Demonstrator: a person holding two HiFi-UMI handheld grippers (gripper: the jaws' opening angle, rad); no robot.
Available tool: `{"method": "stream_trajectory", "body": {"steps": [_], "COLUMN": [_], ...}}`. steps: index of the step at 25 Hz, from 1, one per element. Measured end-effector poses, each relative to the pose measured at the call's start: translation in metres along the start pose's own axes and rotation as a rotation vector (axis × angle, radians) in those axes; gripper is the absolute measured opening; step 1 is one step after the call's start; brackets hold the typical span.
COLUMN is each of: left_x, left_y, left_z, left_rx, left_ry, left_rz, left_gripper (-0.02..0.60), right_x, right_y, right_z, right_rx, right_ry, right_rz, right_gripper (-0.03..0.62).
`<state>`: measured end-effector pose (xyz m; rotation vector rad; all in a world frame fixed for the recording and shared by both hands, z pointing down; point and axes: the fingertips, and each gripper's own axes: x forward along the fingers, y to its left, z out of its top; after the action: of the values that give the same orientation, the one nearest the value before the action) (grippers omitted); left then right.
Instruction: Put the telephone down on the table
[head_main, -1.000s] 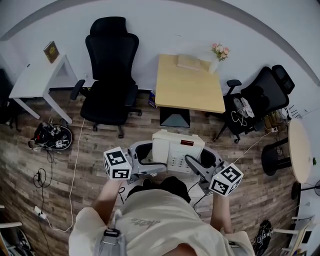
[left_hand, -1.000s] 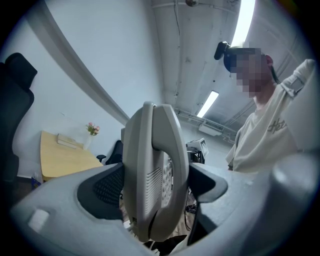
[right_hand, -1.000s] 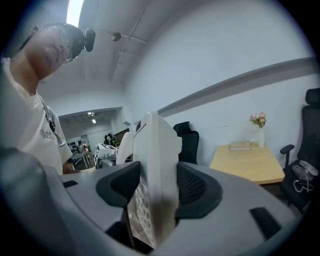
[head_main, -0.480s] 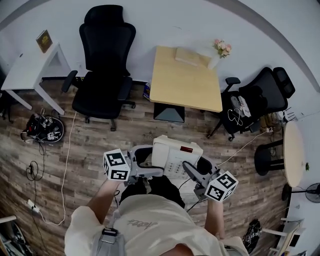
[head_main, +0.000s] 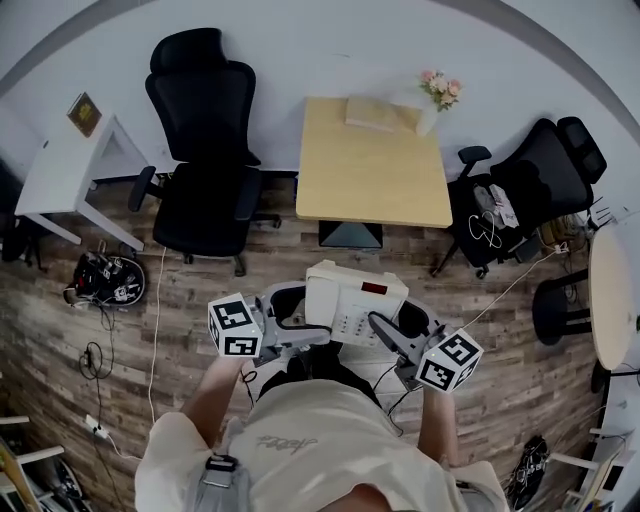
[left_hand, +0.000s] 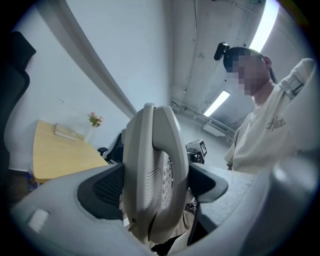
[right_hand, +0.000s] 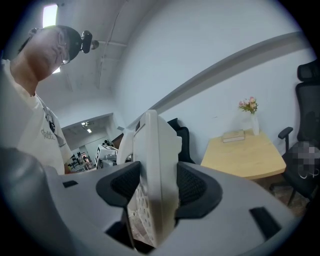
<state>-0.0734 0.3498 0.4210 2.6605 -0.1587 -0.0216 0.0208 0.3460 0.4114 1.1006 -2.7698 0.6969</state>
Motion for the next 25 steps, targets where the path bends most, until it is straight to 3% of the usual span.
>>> {"method": "stream_trajectory", "body": {"steps": [10,16,25], "left_x": [0.04,0.057,0.055], "left_y": [0.039,0.068,0.113], "left_z": [0.033,0.043,0.06], "left_rx": [0.035,-0.003,-0.026], "left_ry": [0.034,-0.002,-0.008], "left_rz": [0.082,0.139,0.143], "left_gripper": [0.383,0.383,0.382], "right_x": [0.011,0.025,0.063], "right_y": [-0.06,-0.095,-0.122], "right_z": [0.034,0.046,0.064], "right_rx": [0.001,0.015,0.021], "right_ry": [-0.05,-0.032,-0.002], "right_rz": [0.086,0.147,0.153], "right_gripper": [0.222,0.222,0.222]}}
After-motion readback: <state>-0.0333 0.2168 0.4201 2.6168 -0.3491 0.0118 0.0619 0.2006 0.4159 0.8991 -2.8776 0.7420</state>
